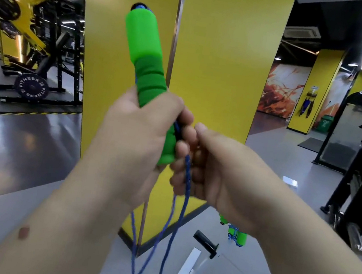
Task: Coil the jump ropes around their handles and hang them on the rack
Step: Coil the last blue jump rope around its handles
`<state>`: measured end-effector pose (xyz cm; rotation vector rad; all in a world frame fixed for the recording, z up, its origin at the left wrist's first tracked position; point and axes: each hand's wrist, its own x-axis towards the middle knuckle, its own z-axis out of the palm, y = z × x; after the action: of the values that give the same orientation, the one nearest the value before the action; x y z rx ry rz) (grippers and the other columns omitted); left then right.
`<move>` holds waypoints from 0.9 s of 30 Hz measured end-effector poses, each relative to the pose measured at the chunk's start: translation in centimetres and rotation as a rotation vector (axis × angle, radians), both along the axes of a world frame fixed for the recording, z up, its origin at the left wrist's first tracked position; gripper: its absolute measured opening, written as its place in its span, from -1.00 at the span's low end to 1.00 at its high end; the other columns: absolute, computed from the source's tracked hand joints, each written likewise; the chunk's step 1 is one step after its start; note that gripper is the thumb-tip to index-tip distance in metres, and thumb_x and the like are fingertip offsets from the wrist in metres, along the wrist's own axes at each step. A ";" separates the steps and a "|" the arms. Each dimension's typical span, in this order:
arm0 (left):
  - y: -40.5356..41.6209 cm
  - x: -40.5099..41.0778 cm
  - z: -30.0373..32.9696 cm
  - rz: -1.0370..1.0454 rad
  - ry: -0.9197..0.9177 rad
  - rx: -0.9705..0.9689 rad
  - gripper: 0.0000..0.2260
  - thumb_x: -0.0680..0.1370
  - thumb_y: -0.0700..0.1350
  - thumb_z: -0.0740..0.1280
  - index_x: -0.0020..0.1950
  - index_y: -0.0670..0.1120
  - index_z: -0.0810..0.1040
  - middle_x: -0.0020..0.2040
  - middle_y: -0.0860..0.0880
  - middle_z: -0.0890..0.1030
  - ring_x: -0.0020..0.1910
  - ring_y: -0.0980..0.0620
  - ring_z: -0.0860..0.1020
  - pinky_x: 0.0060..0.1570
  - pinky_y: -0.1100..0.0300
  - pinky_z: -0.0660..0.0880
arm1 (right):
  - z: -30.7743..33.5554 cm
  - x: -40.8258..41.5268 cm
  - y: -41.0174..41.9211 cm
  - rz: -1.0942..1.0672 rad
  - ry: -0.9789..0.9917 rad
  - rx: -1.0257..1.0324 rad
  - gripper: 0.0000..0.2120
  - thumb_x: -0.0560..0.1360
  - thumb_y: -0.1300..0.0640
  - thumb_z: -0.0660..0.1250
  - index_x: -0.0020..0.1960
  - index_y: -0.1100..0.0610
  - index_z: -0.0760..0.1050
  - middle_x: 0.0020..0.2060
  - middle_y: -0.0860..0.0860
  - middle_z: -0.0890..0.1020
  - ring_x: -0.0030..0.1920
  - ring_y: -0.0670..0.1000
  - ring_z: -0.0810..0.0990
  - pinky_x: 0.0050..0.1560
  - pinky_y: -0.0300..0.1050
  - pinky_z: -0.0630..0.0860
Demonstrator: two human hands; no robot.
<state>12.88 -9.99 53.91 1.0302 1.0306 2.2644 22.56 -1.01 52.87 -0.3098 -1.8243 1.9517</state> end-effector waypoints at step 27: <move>-0.1 -0.3 -2.1 -0.053 -0.008 -0.090 -0.87 0.66 -0.14 0.29 0.16 -0.16 0.52 -0.24 -0.01 0.68 -0.30 0.01 0.69 -0.49 0.20 0.42 | 2.0 1.5 -0.9 -0.172 0.148 0.299 -0.74 0.67 0.14 0.18 -0.08 0.17 0.60 -0.36 0.04 0.63 -0.37 0.01 0.54 -0.27 -0.07 0.59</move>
<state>12.63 -10.06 51.85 0.9988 1.0793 2.1578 24.03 -1.91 54.89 -0.2114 -1.8903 1.5197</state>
